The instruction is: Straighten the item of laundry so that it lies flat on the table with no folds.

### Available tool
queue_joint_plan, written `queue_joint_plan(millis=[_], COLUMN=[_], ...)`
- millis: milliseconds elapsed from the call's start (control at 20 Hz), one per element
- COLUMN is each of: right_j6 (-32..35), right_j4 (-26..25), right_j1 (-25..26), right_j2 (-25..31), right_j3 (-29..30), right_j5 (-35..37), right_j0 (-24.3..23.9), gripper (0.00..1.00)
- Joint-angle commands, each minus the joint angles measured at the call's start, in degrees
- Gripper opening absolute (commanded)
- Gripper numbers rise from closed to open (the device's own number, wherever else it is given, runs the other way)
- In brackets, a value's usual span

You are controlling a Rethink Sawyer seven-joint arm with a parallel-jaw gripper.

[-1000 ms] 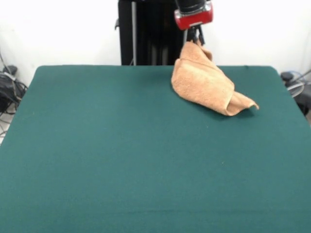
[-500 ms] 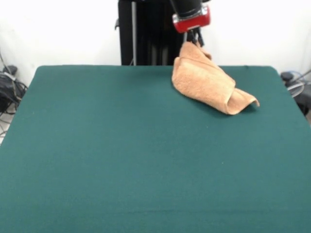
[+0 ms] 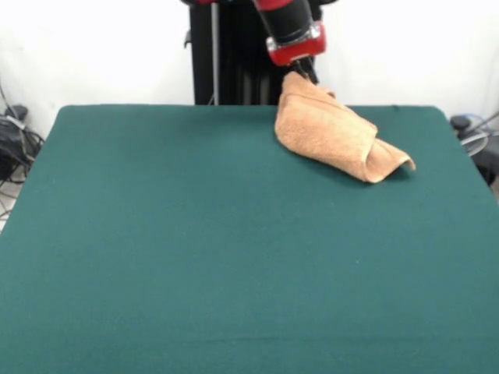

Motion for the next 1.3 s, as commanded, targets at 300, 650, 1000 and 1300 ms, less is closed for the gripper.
queue_joint_plan(millis=[300,650,1000,1300], right_j6=[-0.4,-1.8,-4.0,-6.5], right_j4=[-1.9,-1.2,-0.8,-1.2], right_j1=[-1.2,-3.7,-6.0,-6.8], right_j2=[5.3,7.5,9.7,11.8], right_j3=[-9.0,-8.9,-9.8,-12.6], right_j5=[12.0,17.1,23.6,29.3], right_j0=[-3.3,-5.2,-6.7,-6.9], gripper=[0.00,0.00,0.00,0.00])
